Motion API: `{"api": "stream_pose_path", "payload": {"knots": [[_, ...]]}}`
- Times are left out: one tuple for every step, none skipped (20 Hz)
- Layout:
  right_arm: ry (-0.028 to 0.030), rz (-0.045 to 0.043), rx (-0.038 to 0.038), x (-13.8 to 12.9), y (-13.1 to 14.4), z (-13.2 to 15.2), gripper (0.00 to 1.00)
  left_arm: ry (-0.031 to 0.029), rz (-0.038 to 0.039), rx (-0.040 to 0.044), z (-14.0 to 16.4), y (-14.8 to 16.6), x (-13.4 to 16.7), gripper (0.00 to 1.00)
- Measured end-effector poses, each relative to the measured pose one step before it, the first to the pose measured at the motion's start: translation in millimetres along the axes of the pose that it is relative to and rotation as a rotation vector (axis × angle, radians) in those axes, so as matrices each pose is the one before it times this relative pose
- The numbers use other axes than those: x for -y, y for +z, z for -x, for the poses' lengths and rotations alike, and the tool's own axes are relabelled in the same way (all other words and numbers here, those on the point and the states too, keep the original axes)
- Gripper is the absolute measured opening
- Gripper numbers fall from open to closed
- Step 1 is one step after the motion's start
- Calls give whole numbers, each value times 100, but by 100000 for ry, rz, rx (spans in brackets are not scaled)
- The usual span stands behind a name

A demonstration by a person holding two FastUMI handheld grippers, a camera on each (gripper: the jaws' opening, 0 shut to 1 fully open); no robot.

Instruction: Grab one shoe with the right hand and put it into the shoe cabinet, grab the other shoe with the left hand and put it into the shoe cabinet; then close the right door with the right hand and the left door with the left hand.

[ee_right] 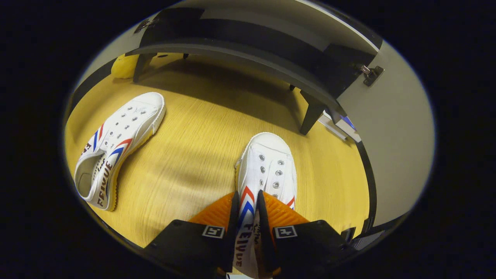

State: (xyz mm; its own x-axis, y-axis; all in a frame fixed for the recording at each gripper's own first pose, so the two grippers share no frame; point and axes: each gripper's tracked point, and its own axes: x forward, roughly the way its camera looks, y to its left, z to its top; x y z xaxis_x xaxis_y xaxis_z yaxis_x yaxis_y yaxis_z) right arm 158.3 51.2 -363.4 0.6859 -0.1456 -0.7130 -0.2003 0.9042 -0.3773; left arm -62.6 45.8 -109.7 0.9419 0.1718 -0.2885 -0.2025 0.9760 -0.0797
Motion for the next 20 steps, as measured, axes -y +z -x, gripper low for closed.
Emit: {"api": "stream_pose_path", "payload": {"knots": [[1014,-389,80,-41,63,-342,33,443,-382,436,-39,215,-202,94],[1439,729,-921,63,-52,47,28,267,-451,496,28,129,-158,94],[1593,-641,-315,118,225,1641,23,58,-301,250,-23,135,-83,94],[2226,-1585,-1443,9,-134,-1230,13,-241,-88,158,66,-34,4,94],[1940,-2218,-1200,82,199,642,6,-488,-21,150,52,122,102,95],[2034,-2081,-960,-149,-97,-21,2,-784,-219,231,152,-3,54,96],[1380,-2804,64,47,141,-218,0,-858,-663,385,-27,133,191,95],[751,-3126,959,25,162,262,0,-1074,-1012,463,-45,91,354,95],[1305,-3518,535,-173,-36,276,2,-1246,-1114,514,66,265,316,95],[2474,-3779,-65,-439,-138,229,2,-1305,-1072,466,-107,-6,293,96],[1621,-2420,834,118,40,951,2,-1432,-859,547,-71,155,342,95],[386,-448,1562,257,201,1058,2,-1715,-765,471,-27,66,346,96],[-106,1512,2556,472,504,1341,2,-1883,-890,580,-147,162,459,95],[242,2090,2537,173,549,1139,2,-1787,-1072,817,-108,45,361,95],[556,1440,2640,-86,769,1139,2,-1710,-1175,1018,-108,227,357,95],[734,218,2858,-110,893,1282,0,-1645,-953,1062,-171,34,312,95],[958,-972,3049,-215,1200,1396,2,-1525,-570,580,-178,53,302,95],[1243,-1412,3153,-212,1314,1334,2,-1212,-405,-89,-277,-248,157,95],[1315,-1867,3377,-183,1753,1391,2,-901,-278,-99,-266,-95,67,96],[1195,-2085,3845,-47,2158,1640,2,-842,-289,245,-103,144,174,95]]}}
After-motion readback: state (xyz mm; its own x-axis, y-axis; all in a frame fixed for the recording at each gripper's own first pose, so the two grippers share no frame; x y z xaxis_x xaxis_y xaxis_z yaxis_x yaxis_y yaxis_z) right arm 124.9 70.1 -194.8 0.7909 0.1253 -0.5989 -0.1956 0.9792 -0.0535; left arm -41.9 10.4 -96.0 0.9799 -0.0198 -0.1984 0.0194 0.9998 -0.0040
